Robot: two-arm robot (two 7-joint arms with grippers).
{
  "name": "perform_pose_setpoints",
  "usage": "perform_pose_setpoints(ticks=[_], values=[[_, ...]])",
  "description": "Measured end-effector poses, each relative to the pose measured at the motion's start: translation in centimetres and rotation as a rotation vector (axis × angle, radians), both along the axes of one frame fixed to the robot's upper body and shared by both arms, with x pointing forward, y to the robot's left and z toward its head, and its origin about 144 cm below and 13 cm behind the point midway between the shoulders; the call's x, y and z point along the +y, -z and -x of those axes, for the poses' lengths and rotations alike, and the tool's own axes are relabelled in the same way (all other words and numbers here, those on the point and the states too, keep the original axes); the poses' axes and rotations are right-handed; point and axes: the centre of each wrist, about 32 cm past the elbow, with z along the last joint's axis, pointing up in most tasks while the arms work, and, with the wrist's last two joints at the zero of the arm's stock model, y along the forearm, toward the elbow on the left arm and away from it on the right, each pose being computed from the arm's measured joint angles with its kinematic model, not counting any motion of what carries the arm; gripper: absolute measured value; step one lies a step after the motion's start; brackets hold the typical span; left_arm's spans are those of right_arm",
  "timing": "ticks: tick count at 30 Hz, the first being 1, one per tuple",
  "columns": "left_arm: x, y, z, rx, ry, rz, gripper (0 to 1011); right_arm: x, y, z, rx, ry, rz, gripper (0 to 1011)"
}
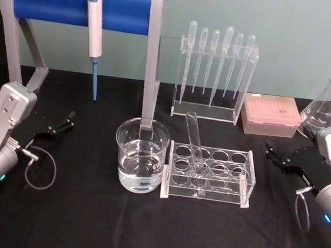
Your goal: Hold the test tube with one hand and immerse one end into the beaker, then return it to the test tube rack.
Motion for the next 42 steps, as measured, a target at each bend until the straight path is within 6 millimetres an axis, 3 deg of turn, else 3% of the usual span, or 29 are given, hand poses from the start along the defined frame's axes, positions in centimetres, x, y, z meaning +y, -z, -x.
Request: perform_pose_setpoints(ticks=[42], values=[[0.0,0.0,0.0,0.0,0.0,0.0,1000,0.0,0.0,0.0,0.0,0.0,0.0,1002]])
